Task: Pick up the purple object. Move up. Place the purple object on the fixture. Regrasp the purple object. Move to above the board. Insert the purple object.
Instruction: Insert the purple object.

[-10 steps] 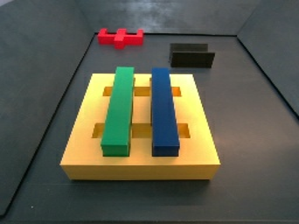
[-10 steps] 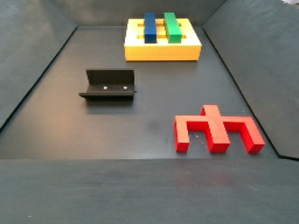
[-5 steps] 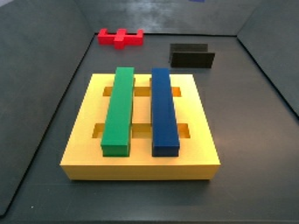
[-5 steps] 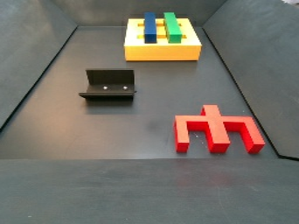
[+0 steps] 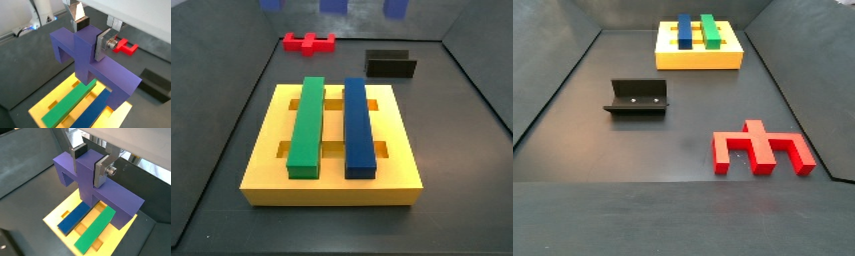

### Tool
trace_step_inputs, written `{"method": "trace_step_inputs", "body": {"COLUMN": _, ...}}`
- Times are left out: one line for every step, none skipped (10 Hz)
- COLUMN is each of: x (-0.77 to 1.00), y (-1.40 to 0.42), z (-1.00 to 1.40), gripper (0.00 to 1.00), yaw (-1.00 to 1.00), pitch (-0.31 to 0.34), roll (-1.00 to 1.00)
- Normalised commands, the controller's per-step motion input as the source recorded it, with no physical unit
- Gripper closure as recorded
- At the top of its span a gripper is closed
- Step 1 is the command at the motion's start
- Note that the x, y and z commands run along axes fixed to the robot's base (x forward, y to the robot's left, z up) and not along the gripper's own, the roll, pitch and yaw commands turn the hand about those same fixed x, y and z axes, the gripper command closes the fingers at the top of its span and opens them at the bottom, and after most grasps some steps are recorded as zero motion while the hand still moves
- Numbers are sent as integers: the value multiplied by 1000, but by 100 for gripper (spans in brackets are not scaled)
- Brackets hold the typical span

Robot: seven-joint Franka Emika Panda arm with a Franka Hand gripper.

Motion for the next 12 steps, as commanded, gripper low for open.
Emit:
{"method": "trace_step_inputs", "body": {"x": 0, "y": -551, "z": -1000, "gripper": 100, "yaw": 166, "pitch": -83, "roll": 81}}
{"method": "trace_step_inputs", "body": {"x": 0, "y": -440, "z": -949, "gripper": 100, "yaw": 106, "pitch": -64, "roll": 193}}
{"method": "trace_step_inputs", "body": {"x": 0, "y": -420, "z": -700, "gripper": 100, "yaw": 34, "pitch": -11, "roll": 350}}
{"method": "trace_step_inputs", "body": {"x": 0, "y": -420, "z": -806, "gripper": 100, "yaw": 66, "pitch": -64, "roll": 269}}
{"method": "trace_step_inputs", "body": {"x": -114, "y": -234, "z": -923, "gripper": 100, "yaw": 77, "pitch": -156, "roll": 19}}
{"method": "trace_step_inputs", "body": {"x": -80, "y": -194, "z": -817, "gripper": 100, "yaw": 97, "pitch": -190, "roll": 0}}
{"method": "trace_step_inputs", "body": {"x": -20, "y": -223, "z": -609, "gripper": 100, "yaw": 89, "pitch": -204, "roll": 0}}
{"method": "trace_step_inputs", "body": {"x": 0, "y": -140, "z": -443, "gripper": 100, "yaw": 43, "pitch": -137, "roll": 0}}
{"method": "trace_step_inputs", "body": {"x": 54, "y": -129, "z": -311, "gripper": 100, "yaw": 6, "pitch": -70, "roll": 14}}
{"method": "trace_step_inputs", "body": {"x": 3, "y": -23, "z": -69, "gripper": 100, "yaw": 0, "pitch": 0, "roll": 79}}
{"method": "trace_step_inputs", "body": {"x": 49, "y": -134, "z": -40, "gripper": 100, "yaw": 0, "pitch": 0, "roll": 147}}
{"method": "trace_step_inputs", "body": {"x": 69, "y": -169, "z": -29, "gripper": 100, "yaw": 0, "pitch": -47, "roll": 161}}
